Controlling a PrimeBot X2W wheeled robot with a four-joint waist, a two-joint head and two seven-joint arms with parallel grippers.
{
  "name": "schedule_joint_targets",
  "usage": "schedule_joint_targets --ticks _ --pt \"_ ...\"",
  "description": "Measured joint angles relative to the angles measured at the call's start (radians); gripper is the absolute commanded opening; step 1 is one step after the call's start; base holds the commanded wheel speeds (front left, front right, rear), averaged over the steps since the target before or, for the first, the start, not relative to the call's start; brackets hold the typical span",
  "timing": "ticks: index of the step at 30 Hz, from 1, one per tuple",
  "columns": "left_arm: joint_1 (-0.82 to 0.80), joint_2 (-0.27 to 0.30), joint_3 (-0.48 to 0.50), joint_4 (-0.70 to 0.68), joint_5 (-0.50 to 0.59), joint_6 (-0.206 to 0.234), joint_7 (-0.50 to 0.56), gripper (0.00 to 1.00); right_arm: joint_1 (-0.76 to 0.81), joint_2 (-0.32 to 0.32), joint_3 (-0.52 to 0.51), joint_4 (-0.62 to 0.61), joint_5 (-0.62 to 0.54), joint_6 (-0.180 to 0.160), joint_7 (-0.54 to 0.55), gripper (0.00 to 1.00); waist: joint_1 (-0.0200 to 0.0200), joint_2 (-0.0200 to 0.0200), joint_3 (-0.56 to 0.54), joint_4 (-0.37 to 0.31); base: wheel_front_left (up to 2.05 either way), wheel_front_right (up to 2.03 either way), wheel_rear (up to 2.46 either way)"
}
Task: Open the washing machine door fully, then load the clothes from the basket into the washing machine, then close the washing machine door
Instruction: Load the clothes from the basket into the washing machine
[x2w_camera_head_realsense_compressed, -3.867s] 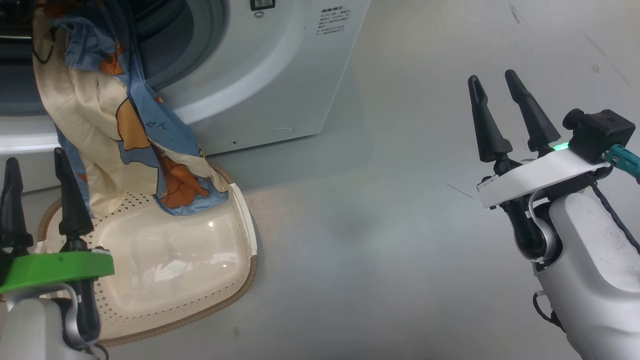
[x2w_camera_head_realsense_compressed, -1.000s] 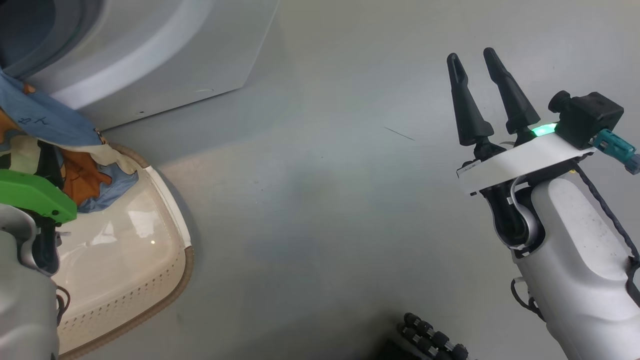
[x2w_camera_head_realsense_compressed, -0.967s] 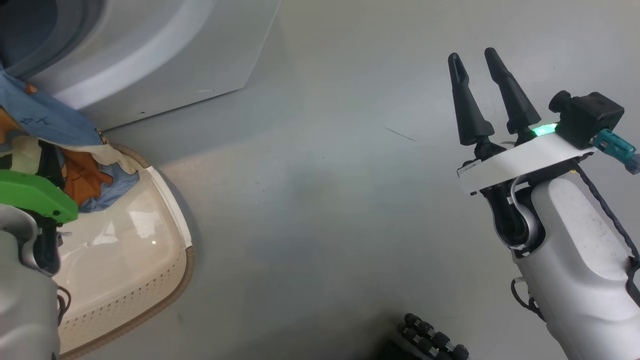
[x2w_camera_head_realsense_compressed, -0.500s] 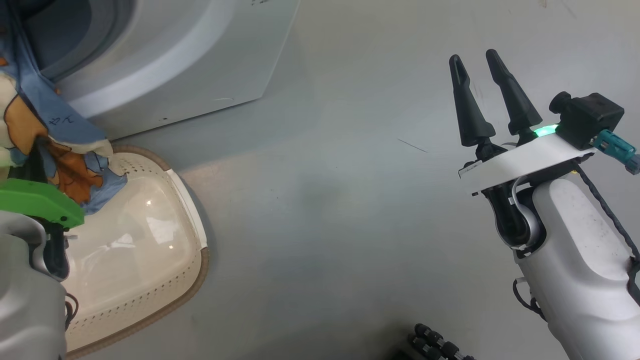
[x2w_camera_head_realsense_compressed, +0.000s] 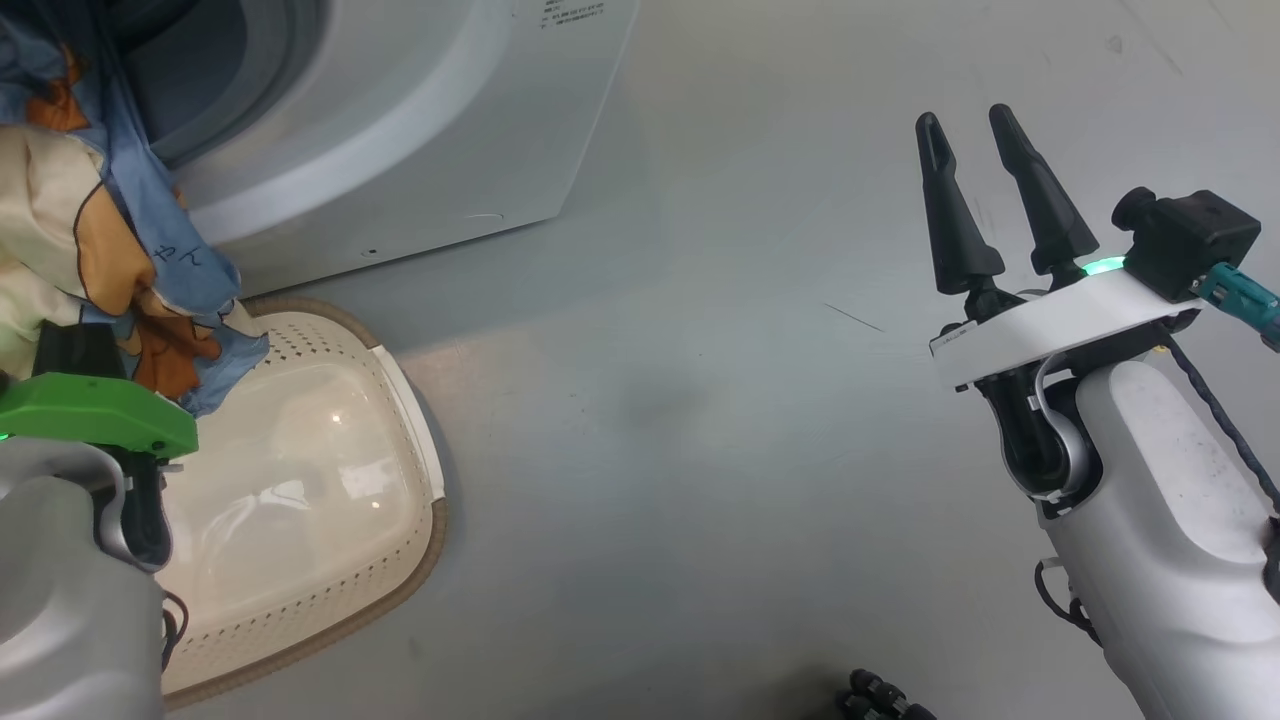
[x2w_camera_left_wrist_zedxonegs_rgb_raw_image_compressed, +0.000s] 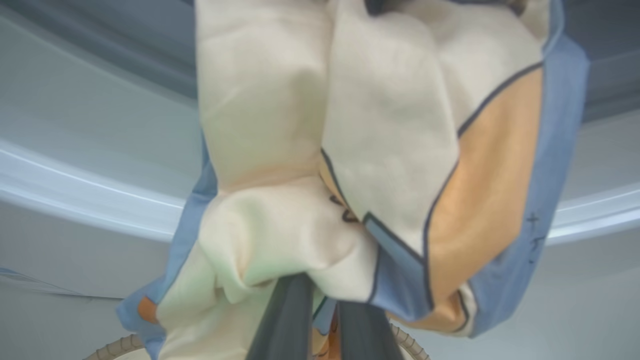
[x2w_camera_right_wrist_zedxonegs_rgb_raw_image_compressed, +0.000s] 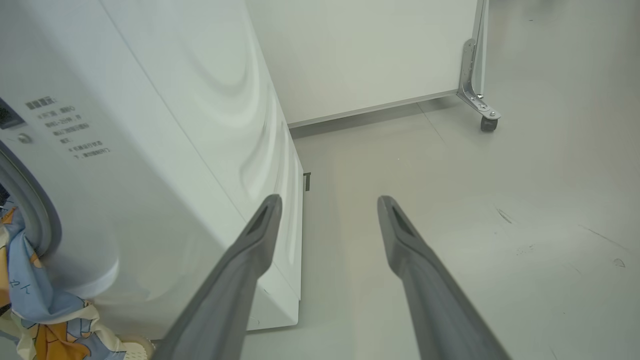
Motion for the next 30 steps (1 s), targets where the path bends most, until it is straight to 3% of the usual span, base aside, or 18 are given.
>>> schedule_joint_targets --ticks 18,25,30 --pt "0.029 -0.007 0.001 -0.364 -0.029 0.000 -0.003 0.00 0.020 -0.007 0.002 0.001 0.000 0.000 0.000 1.00 0.0000 0.0000 -0.041 0.024 0.00 0.00 0.00" --pt "-0.034 0.024 -0.002 -0.381 -0.048 0.000 0.000 0.00 0.020 -0.010 0.016 -0.004 0.000 0.000 0.000 1.00 0.0000 0.0000 -0.033 0.015 0.00 0.00 0.00" --pt "-0.125 0.042 -0.009 -0.332 -0.053 0.000 0.072 0.00 0.019 -0.007 0.026 -0.012 0.002 0.000 0.000 1.00 0.0000 0.0000 -0.010 0.001 0.00 0.00 0.00"
